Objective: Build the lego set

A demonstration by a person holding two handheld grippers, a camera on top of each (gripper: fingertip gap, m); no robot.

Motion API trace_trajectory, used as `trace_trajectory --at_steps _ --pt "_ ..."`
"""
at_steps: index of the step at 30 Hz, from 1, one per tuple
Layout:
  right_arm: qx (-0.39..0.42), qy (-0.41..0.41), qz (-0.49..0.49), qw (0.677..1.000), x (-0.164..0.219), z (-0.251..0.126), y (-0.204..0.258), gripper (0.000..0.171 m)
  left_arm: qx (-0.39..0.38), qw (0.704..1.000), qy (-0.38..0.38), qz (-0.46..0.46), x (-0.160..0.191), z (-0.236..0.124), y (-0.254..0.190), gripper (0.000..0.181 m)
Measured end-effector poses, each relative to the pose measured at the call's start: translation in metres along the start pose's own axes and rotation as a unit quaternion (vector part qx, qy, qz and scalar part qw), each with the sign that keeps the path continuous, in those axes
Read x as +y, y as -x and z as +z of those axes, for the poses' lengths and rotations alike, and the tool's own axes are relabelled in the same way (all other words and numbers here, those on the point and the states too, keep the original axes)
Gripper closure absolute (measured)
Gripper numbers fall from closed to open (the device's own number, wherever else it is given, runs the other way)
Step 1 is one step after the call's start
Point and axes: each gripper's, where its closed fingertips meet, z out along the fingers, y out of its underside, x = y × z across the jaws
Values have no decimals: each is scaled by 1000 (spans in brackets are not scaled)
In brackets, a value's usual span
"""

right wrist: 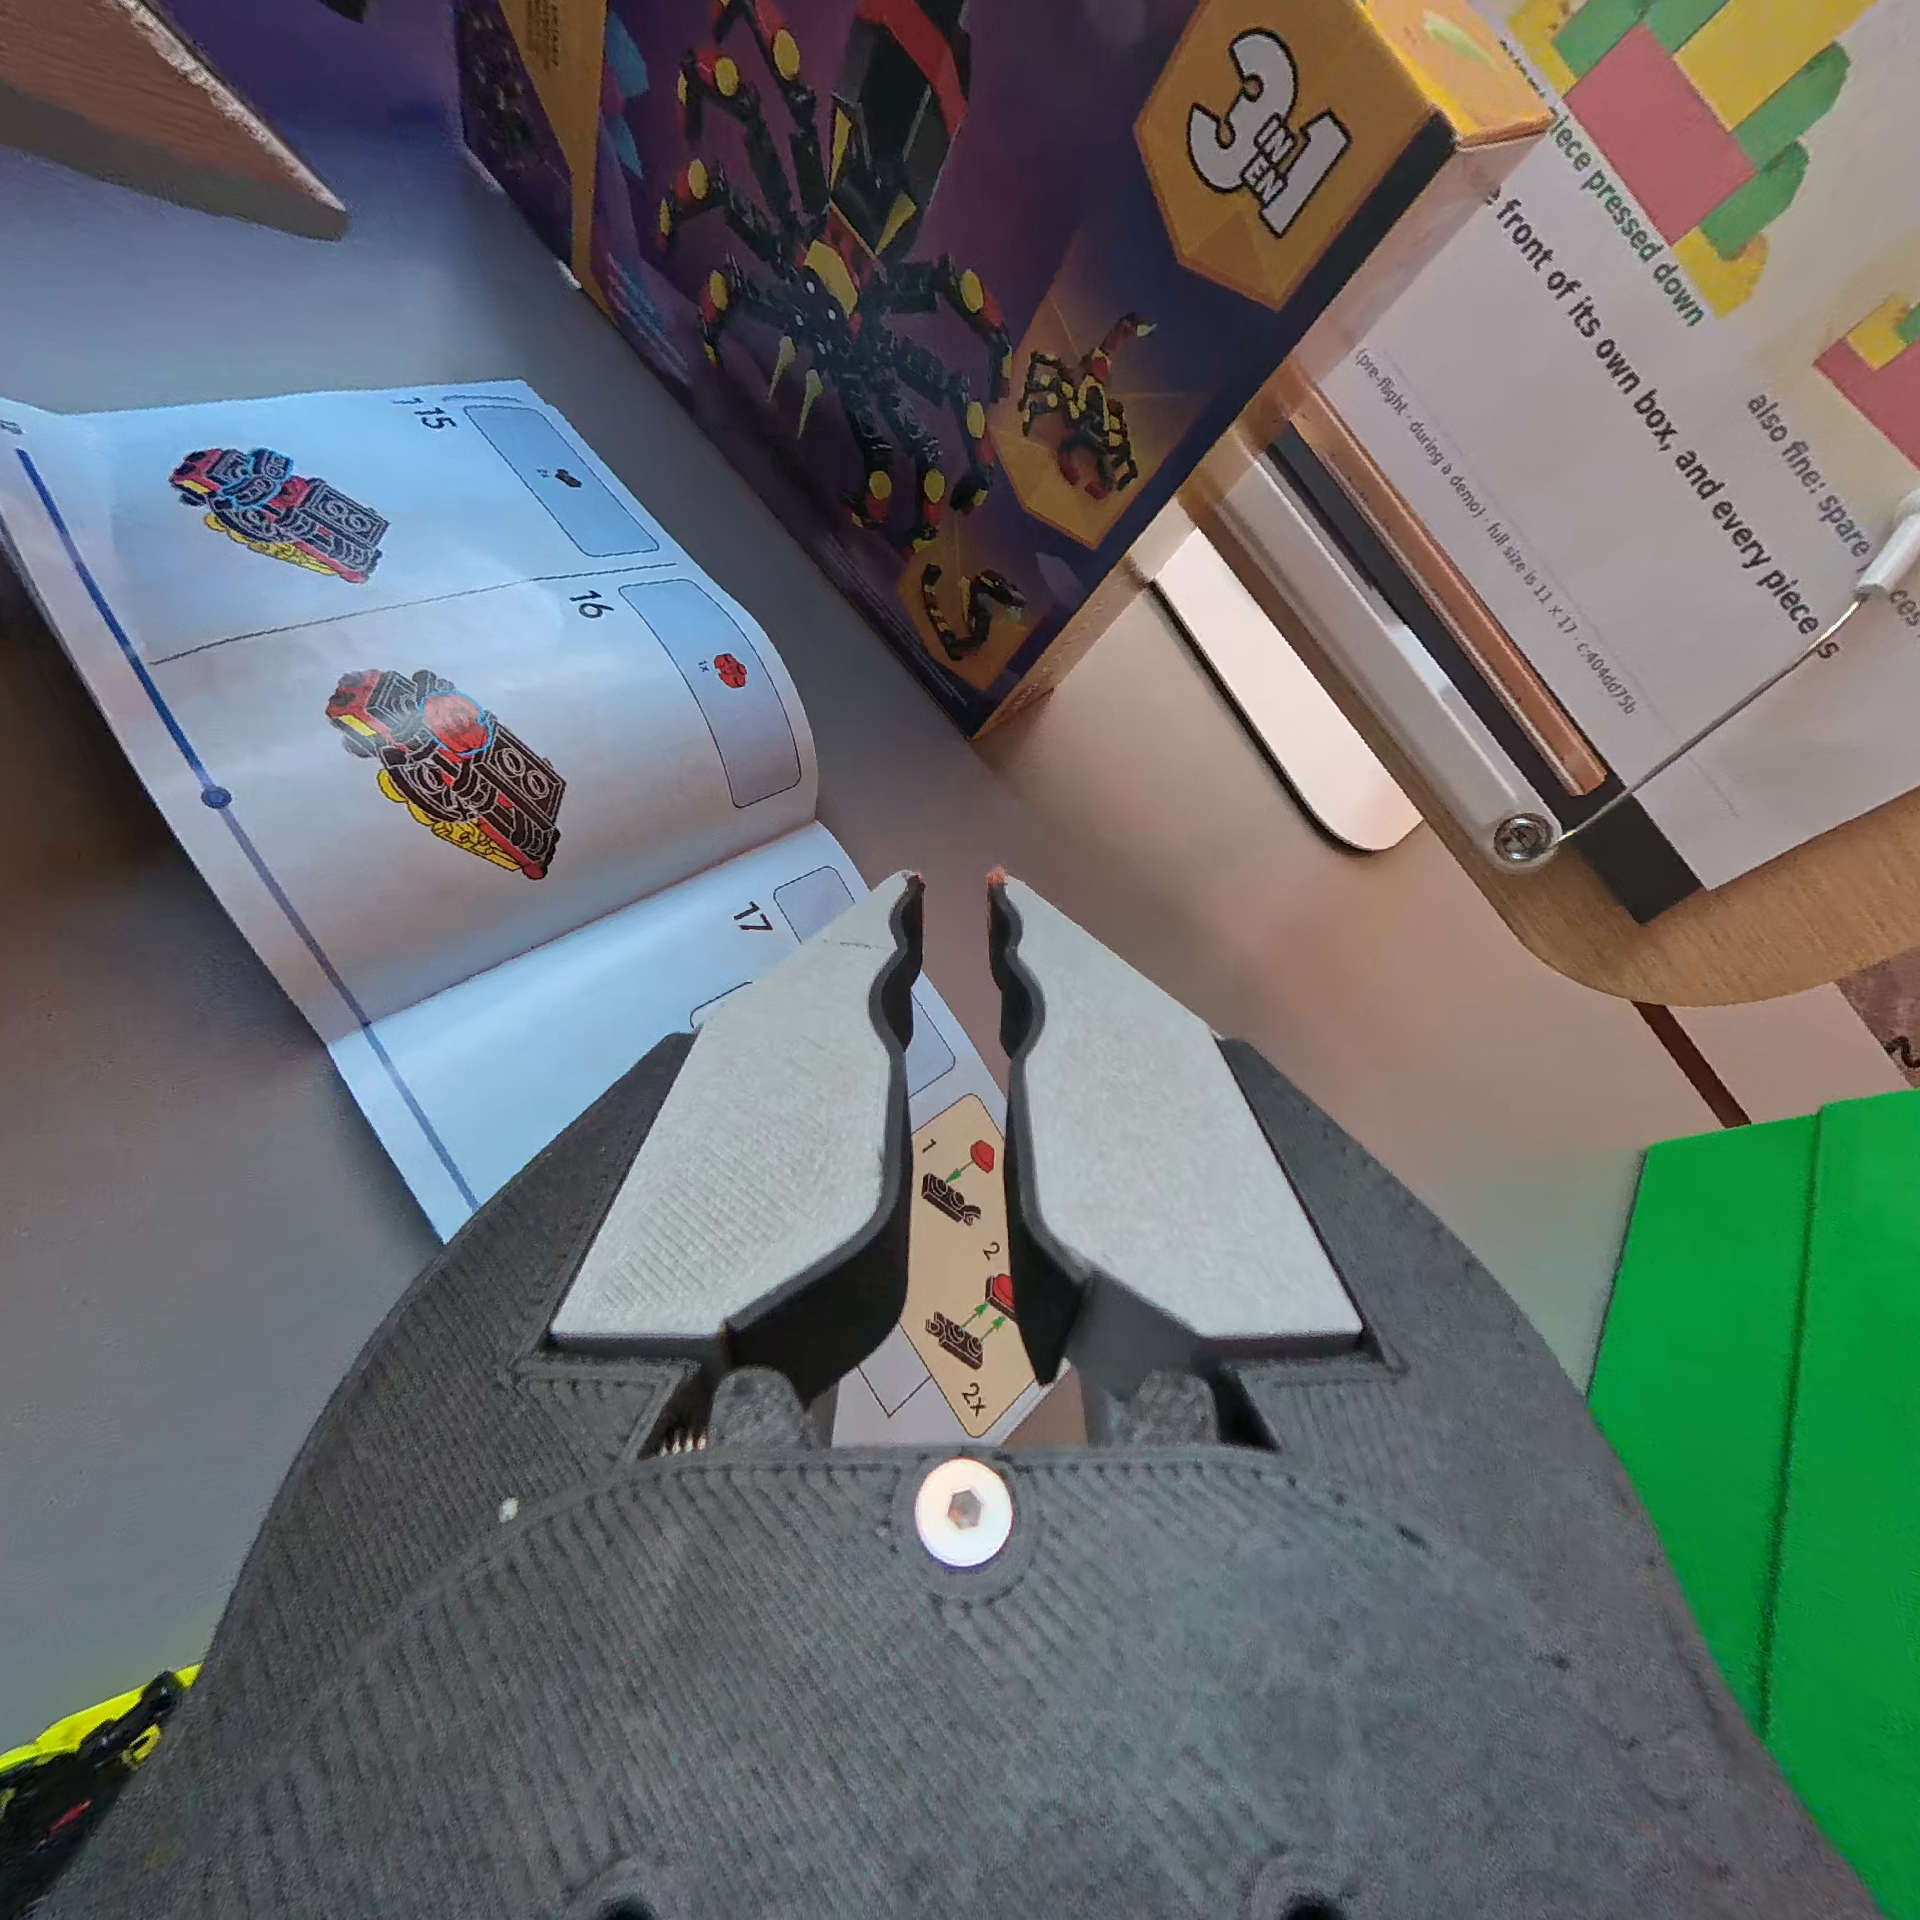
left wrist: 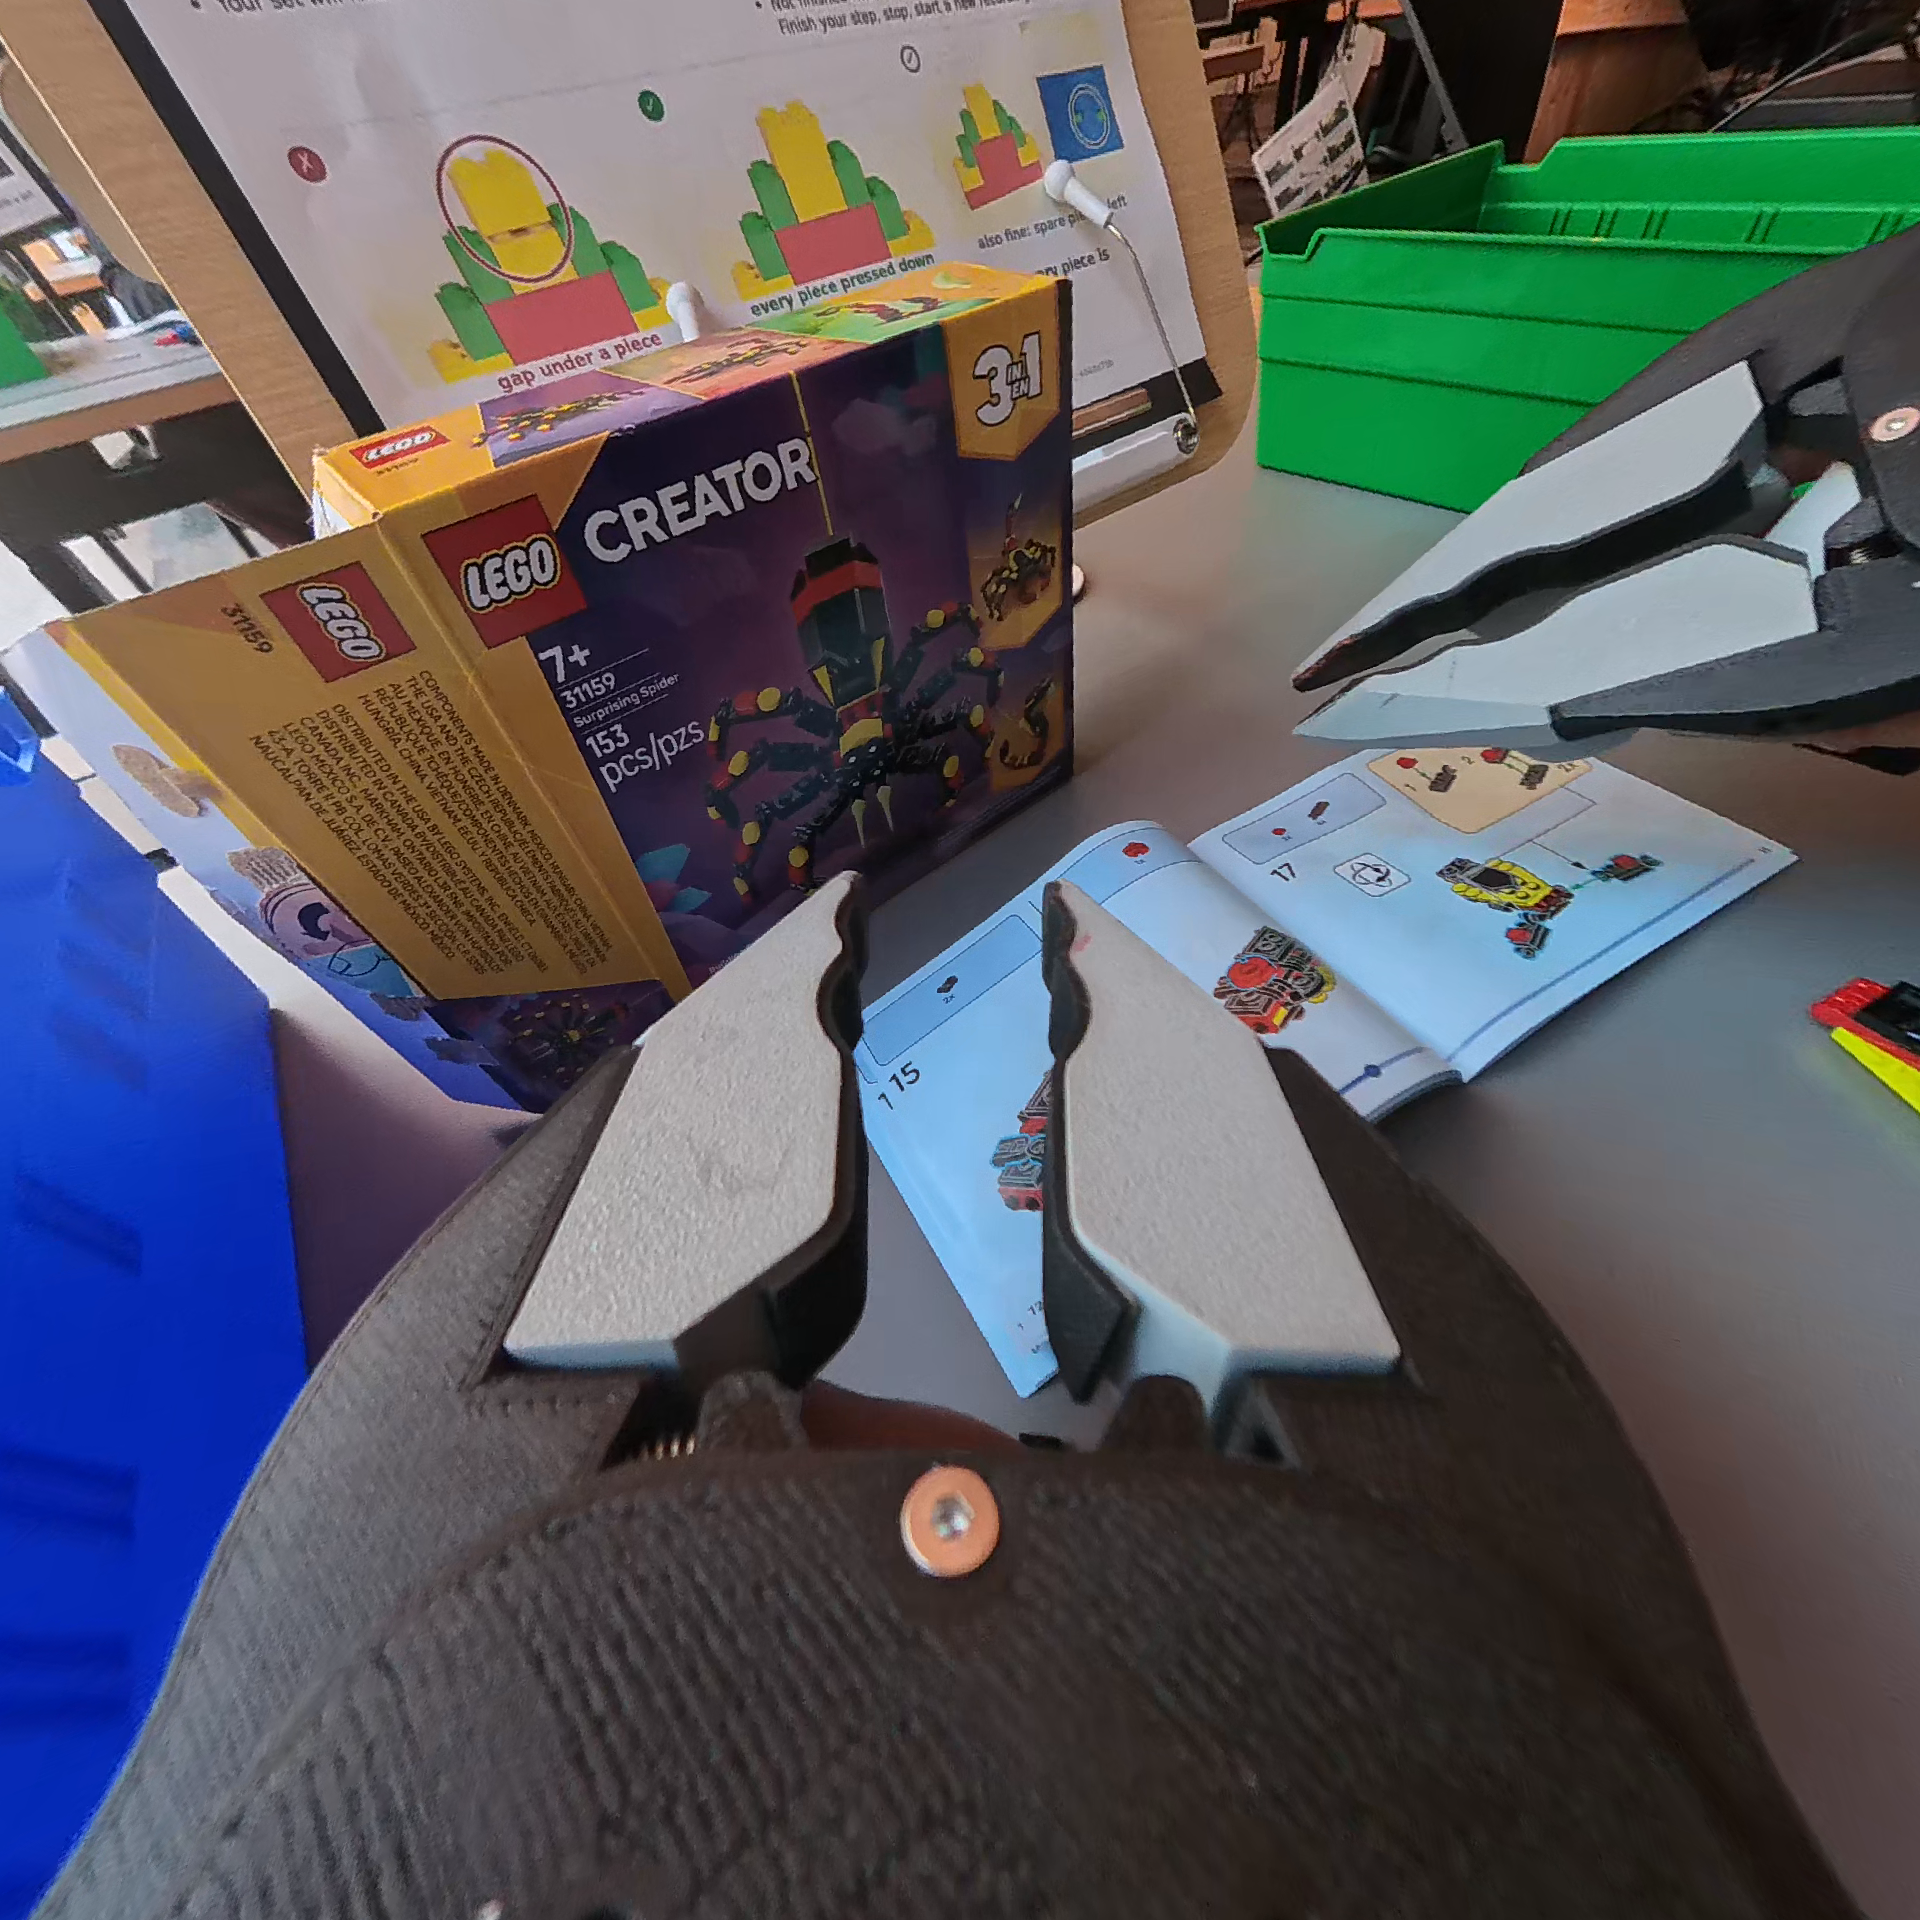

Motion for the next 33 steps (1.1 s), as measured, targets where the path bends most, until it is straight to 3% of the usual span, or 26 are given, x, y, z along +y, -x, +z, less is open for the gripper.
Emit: trace_trajectory --at_steps 33 --pt "23 -5 -2 1000 -1 -4 -9 156 -6 1000 -5 16 -2 -2 -1 155"
